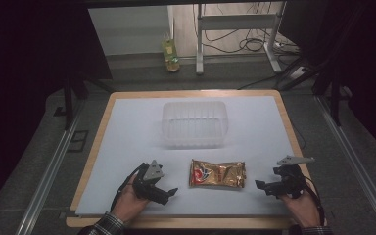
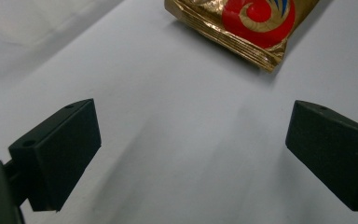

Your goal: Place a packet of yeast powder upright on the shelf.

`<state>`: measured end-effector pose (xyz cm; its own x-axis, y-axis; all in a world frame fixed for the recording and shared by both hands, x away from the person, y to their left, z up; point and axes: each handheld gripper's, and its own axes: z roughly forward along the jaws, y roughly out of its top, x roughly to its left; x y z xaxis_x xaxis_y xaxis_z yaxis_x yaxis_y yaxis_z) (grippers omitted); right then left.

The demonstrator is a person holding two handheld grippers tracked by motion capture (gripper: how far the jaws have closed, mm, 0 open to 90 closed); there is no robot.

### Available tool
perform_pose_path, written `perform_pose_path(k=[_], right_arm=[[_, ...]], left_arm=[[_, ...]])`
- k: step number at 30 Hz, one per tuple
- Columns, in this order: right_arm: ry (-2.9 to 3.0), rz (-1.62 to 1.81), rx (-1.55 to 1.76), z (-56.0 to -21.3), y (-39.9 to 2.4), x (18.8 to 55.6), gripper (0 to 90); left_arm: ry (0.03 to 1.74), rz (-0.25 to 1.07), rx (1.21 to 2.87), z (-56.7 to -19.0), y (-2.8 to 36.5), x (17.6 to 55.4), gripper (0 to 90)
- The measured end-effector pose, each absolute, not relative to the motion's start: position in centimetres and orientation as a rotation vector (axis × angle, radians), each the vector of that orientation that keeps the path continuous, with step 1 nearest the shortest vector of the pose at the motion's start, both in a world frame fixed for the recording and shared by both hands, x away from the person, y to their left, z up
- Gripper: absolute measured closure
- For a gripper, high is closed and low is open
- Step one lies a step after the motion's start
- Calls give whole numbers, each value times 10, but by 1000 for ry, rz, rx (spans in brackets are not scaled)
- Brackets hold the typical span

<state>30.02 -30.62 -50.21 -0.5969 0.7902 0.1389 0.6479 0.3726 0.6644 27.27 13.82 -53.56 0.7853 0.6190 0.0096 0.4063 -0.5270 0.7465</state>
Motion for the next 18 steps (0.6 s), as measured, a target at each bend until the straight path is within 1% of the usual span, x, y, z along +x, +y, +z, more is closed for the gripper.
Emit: perform_pose_path(k=[11,18], right_arm=[[2460,1154,1367,-506,-310,304,71],[2446,1106,1350,-509,-306,303,64]], left_arm=[[700,387,2226,-538,135,273,33],[701,378,2218,-537,135,273,33]])
